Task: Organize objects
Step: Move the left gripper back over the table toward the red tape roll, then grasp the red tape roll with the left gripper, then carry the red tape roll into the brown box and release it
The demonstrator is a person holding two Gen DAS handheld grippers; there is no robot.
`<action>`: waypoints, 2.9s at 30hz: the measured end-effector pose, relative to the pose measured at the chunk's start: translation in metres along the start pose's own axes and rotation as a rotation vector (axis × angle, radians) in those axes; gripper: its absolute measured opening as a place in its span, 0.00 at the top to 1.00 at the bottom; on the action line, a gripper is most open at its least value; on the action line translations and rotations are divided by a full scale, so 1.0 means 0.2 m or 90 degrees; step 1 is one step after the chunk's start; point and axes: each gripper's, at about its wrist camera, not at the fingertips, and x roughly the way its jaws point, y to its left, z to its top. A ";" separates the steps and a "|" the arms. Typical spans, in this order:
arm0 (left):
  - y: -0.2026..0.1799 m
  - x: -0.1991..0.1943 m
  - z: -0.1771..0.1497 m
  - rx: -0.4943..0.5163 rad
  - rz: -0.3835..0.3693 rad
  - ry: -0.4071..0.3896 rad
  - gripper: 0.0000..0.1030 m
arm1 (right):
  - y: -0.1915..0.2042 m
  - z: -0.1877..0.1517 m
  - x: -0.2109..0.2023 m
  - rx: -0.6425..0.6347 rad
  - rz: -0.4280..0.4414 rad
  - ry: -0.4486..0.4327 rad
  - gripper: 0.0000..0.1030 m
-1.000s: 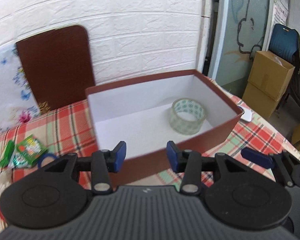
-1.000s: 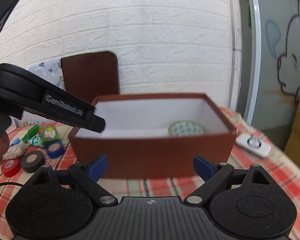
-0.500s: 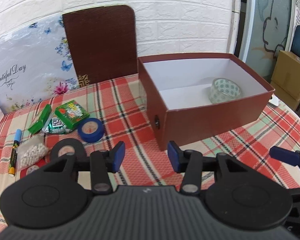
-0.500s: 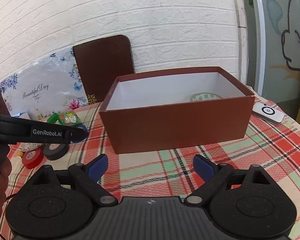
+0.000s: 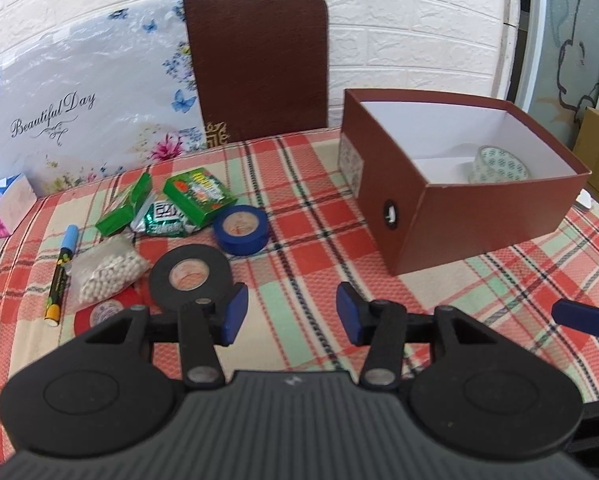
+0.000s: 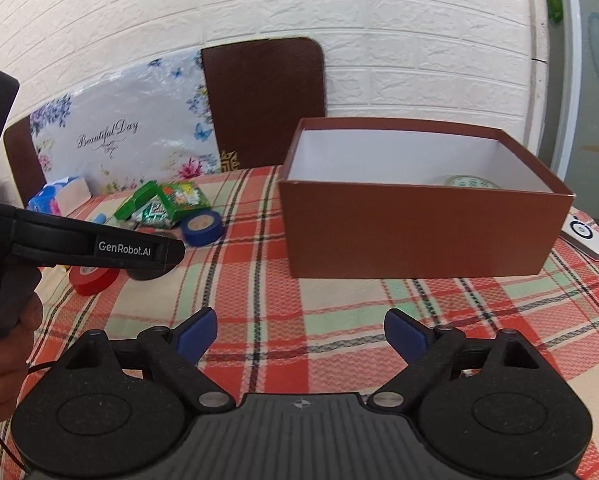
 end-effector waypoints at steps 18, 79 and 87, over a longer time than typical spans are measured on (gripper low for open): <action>0.40 0.09 -0.17 -0.081 0.058 0.033 0.49 | 0.34 -0.07 0.18 -0.136 0.063 0.066 0.12; -0.10 0.19 -0.12 0.003 -0.257 0.106 0.44 | 0.00 -0.36 0.05 -0.135 -0.019 0.012 0.23; -0.31 0.29 -0.17 0.054 -0.228 0.166 0.70 | -0.02 -0.32 0.14 -0.140 0.052 0.022 0.32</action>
